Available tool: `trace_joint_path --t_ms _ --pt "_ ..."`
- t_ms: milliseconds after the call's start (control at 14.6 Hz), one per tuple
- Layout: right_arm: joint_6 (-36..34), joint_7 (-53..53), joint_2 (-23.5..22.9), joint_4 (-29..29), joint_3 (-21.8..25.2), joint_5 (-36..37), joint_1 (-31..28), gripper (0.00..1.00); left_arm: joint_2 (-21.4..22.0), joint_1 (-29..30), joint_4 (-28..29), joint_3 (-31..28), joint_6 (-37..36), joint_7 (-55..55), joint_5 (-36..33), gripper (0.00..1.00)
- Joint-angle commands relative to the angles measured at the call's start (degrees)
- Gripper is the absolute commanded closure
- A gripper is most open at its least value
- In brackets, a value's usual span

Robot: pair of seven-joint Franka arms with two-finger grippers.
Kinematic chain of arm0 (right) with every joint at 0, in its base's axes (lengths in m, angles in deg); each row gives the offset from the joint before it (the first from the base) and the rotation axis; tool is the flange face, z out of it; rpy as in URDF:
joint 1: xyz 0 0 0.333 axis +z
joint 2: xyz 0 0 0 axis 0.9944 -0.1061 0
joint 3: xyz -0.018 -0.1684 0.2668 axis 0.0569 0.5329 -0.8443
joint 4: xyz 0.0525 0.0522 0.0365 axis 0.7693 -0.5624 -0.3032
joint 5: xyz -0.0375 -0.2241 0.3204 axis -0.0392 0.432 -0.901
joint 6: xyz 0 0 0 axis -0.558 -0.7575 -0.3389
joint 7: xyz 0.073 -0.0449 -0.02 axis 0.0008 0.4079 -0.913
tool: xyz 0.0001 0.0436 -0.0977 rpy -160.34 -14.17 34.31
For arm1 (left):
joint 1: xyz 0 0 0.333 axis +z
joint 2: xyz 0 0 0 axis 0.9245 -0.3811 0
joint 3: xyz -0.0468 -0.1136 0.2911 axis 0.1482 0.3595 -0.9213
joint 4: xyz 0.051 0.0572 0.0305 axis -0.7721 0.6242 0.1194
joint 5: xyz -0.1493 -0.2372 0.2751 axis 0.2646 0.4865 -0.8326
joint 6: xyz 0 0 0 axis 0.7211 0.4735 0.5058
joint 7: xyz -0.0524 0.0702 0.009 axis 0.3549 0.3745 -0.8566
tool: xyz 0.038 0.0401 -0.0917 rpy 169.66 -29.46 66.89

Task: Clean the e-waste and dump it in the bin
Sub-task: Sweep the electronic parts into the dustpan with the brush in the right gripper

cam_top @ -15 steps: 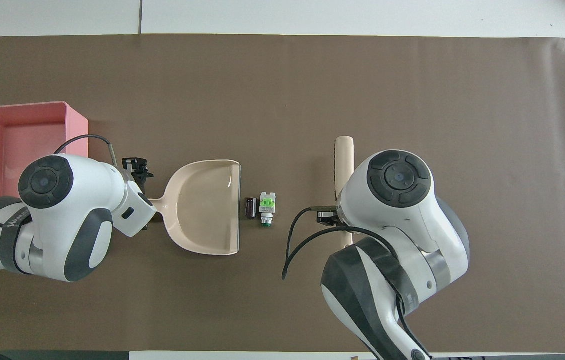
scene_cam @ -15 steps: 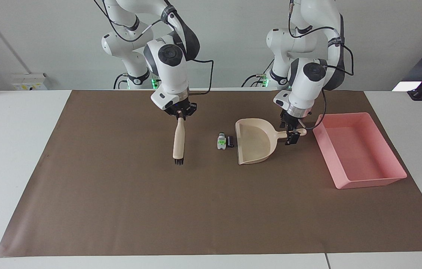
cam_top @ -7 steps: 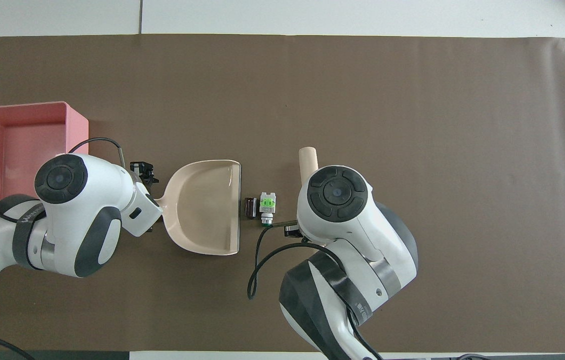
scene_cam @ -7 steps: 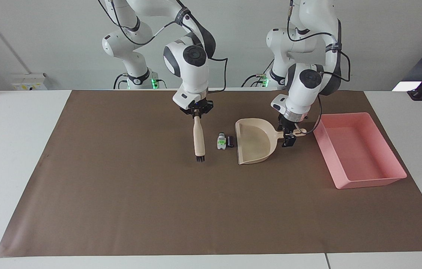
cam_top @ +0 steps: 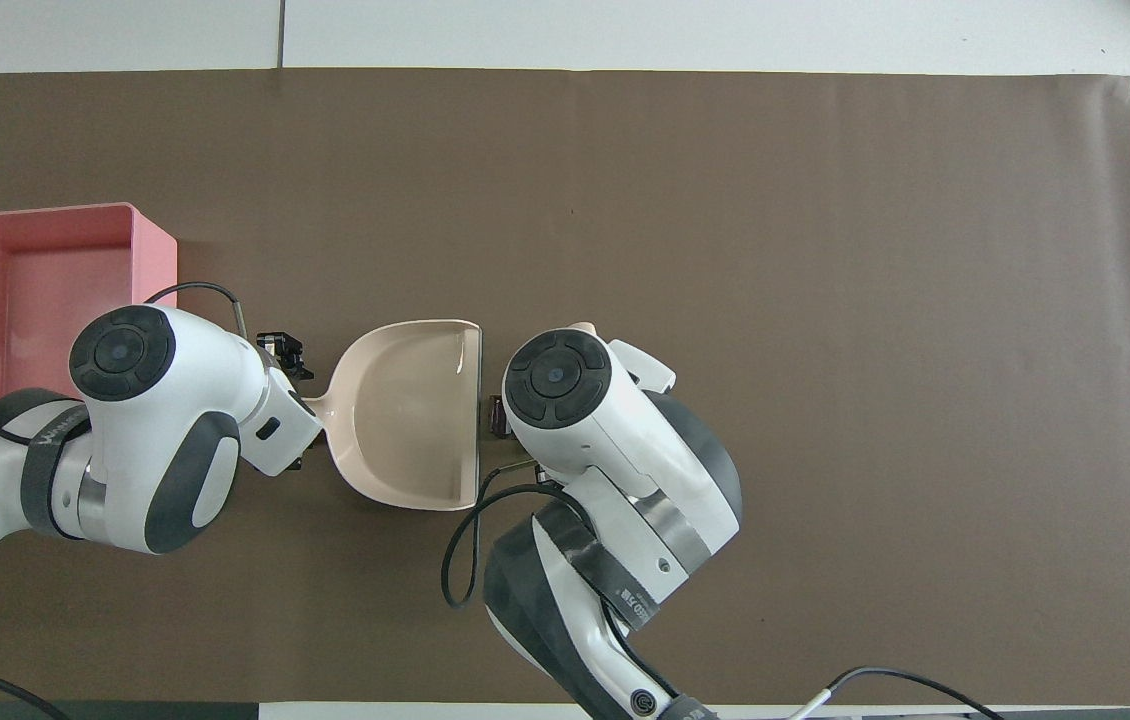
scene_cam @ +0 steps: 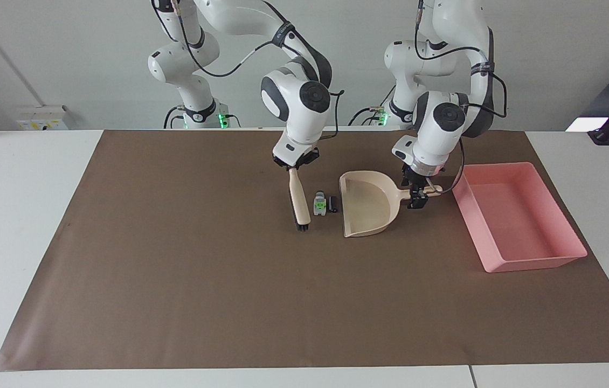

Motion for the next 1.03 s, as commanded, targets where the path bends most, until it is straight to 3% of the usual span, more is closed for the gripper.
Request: trace_joint_path --t_ms 0,205,342,616,958 --pt "-0.53 -1.09 -0.63 0.51 -0.11 0.96 1.05 1.00 1.35 0.14 0.90 0.00 -1.01 -1.05 -1.05 0.46" --pt "-0.53 -0.65 -0.72 -0.11 -0.11 1.13 1.76 1.00 1.26 -0.29 0.20 0.09 -1.10 -0.96 -1.05 0.87" --pt "-0.45 -0.47 -0.63 -0.20 -0.11 1.22 1.76 1.00 1.52 -0.56 0.11 0.09 -1.27 -0.52 -1.05 0.97" --pt "-0.09 -0.47 -0.72 -0.20 -0.11 1.22 1.67 1.00 1.35 0.05 -4.54 0.00 -9.35 -0.43 -3.06 1.00" --pt "2.45 0.15 -0.28 -2.40 -0.20 1.05 2.46 1.00 1.26 -2.58 -4.11 0.09 -9.19 -3.23 -8.86 1.00"
